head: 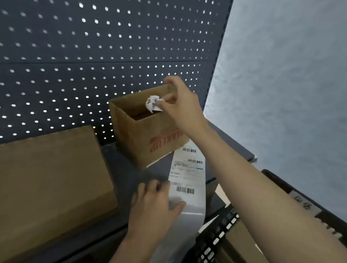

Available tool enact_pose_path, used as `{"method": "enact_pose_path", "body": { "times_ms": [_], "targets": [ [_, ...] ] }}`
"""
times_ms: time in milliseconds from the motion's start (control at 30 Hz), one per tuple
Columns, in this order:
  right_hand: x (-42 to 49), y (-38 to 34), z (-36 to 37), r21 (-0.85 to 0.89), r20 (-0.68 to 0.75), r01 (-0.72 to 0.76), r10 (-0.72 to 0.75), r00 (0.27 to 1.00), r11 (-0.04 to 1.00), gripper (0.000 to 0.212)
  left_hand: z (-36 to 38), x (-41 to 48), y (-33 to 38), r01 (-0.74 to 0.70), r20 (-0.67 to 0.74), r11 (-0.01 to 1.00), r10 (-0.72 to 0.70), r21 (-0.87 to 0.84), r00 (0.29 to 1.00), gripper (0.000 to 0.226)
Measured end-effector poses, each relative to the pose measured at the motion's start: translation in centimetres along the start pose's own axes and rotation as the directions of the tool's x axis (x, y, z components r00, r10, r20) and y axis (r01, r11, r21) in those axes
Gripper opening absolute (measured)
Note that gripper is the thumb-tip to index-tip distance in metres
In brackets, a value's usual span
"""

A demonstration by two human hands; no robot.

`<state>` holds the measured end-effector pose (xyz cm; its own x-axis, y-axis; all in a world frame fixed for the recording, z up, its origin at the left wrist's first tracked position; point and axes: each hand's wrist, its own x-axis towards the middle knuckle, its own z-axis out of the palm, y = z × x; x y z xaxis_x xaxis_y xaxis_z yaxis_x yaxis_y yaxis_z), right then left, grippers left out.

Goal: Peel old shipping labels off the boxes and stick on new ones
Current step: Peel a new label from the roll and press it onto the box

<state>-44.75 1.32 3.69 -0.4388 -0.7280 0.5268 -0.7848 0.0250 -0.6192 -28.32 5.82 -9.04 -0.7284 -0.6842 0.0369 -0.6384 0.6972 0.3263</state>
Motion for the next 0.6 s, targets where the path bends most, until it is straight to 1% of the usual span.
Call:
{"method": "enact_pose_path", "body": {
  "times_ms": [33,100,167,233,267,333,367,400,500,567,600],
  "targets": [
    [0.4,0.7,0.2,-0.027,0.011,0.010,-0.010,1.000,1.000,0.035,0.4,0.5,0.4,0.030,0.013,0.999,-0.031,0.029,0.999,0.061],
    [1.2,2.1,0.8,-0.106,-0.002,0.051,-0.052,0.999,0.993,0.019,0.8,1.4,1.0,0.060,0.035,0.996,-0.062,0.059,0.997,0.060],
    [1.7,2.9,1.1,-0.136,0.007,0.054,-0.054,0.999,0.989,0.013,1.0,2.0,1.3,0.067,0.052,0.996,-0.070,0.058,0.996,0.056],
    [2.1,3.3,1.3,-0.145,0.048,0.046,-0.039,0.998,0.988,0.018,1.1,2.4,1.4,0.065,0.044,0.997,-0.067,0.042,0.997,0.053],
    [2.3,3.5,1.4,-0.143,0.074,0.044,-0.034,0.997,0.989,0.025,1.1,2.5,1.4,0.065,0.038,0.997,-0.067,0.036,0.997,0.051],
    [2.8,3.9,1.8,-0.120,0.083,0.050,-0.040,0.996,0.992,0.048,1.1,2.6,1.4,0.061,0.032,0.998,-0.061,0.022,0.998,0.047],
    [3.0,4.0,2.1,-0.120,0.077,0.060,-0.051,0.996,0.991,0.055,1.2,2.7,1.3,0.055,0.025,0.998,-0.055,0.012,0.998,0.044],
    [3.1,3.9,2.3,-0.131,0.085,0.051,-0.040,0.996,0.990,0.056,1.2,2.8,1.2,0.047,0.014,0.999,-0.047,-0.002,0.999,0.040],
    [3.2,4.1,2.8,-0.161,0.140,0.033,-0.010,0.990,0.986,0.045,1.2,3.0,0.7,0.026,-0.026,0.998,-0.027,-0.060,0.999,0.035],
    [3.0,4.2,2.9,-0.116,0.118,0.021,-0.008,0.993,0.993,0.036,1.3,3.1,0.4,0.010,-0.046,0.996,-0.014,-0.084,0.999,0.039],
    [2.9,4.2,2.9,-0.071,0.089,0.001,0.006,0.996,0.997,0.025,1.5,3.1,0.2,0.003,-0.053,0.996,-0.008,-0.094,0.999,0.042]
  ]
}}
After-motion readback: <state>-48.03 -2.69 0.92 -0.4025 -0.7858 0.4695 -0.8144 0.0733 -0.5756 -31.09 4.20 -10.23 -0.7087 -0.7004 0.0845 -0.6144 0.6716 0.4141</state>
